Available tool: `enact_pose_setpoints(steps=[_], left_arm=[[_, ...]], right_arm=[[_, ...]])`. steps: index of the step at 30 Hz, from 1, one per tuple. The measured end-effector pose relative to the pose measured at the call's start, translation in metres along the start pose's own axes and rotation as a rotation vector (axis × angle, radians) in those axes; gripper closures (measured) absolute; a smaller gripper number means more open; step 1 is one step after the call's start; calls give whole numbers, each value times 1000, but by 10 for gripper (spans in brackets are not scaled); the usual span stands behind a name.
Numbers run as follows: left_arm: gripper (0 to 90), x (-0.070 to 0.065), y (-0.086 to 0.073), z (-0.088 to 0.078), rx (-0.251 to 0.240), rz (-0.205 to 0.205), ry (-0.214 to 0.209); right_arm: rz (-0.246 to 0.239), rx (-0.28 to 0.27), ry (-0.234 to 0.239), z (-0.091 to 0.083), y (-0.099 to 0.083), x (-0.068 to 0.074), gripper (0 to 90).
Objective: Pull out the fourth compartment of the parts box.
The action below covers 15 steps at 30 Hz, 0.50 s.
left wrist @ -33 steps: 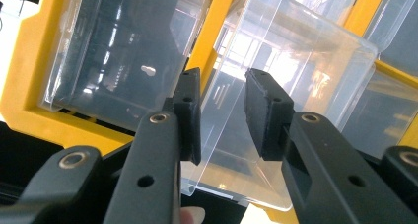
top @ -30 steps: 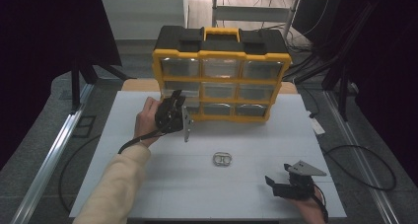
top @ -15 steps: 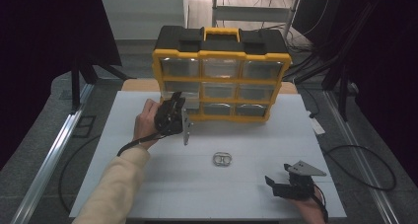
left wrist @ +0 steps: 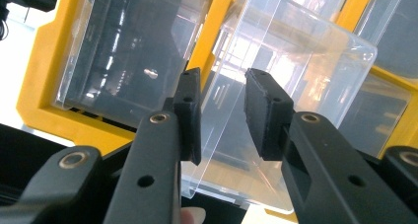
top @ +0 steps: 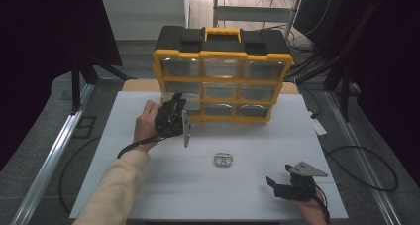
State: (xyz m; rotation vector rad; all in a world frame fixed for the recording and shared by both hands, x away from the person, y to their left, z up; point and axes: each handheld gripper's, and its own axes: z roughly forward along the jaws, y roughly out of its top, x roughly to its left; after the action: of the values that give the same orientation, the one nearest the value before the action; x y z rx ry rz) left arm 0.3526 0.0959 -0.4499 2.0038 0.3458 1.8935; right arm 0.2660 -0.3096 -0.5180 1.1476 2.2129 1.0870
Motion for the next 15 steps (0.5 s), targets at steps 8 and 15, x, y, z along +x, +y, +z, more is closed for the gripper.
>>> enact_pose_setpoints(steps=[8, 15], left_arm=[[683, -1, 0, -3, -4, 8, 1], [682, -2, -1, -5, -9, 11, 2]], right_arm=[[-1, 0, -1, 0, 0, 0, 135], [-2, 2, -1, 0, 0, 0, 135]])
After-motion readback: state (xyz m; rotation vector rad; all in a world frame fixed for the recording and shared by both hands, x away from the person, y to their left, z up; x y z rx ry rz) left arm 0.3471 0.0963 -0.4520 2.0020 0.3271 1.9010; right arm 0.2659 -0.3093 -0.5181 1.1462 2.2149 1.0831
